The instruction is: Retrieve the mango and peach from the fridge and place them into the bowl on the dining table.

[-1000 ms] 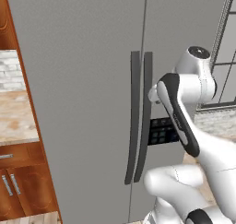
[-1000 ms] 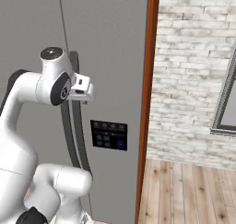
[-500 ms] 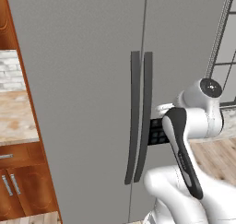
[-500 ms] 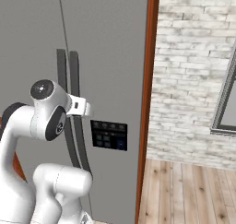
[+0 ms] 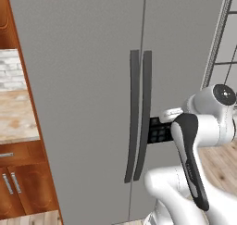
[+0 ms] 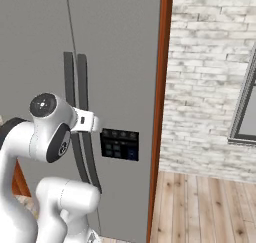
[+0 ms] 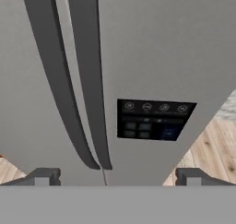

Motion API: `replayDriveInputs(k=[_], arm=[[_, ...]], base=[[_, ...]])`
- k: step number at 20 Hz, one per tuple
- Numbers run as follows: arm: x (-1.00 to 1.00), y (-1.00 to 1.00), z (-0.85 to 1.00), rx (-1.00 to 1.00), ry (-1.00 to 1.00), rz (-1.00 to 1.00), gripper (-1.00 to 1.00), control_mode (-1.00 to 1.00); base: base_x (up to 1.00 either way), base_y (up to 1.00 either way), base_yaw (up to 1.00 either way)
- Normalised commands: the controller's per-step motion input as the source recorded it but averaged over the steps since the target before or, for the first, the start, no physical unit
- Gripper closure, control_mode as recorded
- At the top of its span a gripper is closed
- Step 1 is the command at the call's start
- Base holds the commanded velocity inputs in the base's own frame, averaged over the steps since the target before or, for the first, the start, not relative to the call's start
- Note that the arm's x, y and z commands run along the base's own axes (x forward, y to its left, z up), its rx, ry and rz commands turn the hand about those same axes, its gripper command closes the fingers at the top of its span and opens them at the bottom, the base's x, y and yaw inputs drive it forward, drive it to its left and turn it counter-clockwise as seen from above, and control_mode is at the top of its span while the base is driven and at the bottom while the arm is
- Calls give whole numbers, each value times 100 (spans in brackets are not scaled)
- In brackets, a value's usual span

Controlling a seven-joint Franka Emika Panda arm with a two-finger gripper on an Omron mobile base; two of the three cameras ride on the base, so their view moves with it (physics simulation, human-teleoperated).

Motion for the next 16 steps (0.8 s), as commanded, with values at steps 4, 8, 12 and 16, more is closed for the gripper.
replayDriveInputs(k=[4, 8, 12, 16], arm=[[0, 0, 0, 0, 0, 0, -100, 100], [0, 0, 0, 0, 0, 0, -100, 100], [0, 0, 0, 0, 0, 0, -100, 100], [0, 0, 0, 0, 0, 0, -100, 100]], base=[[-57, 0, -2], [-63, 0, -2], [-52, 5, -1], [-34, 21, -1]])
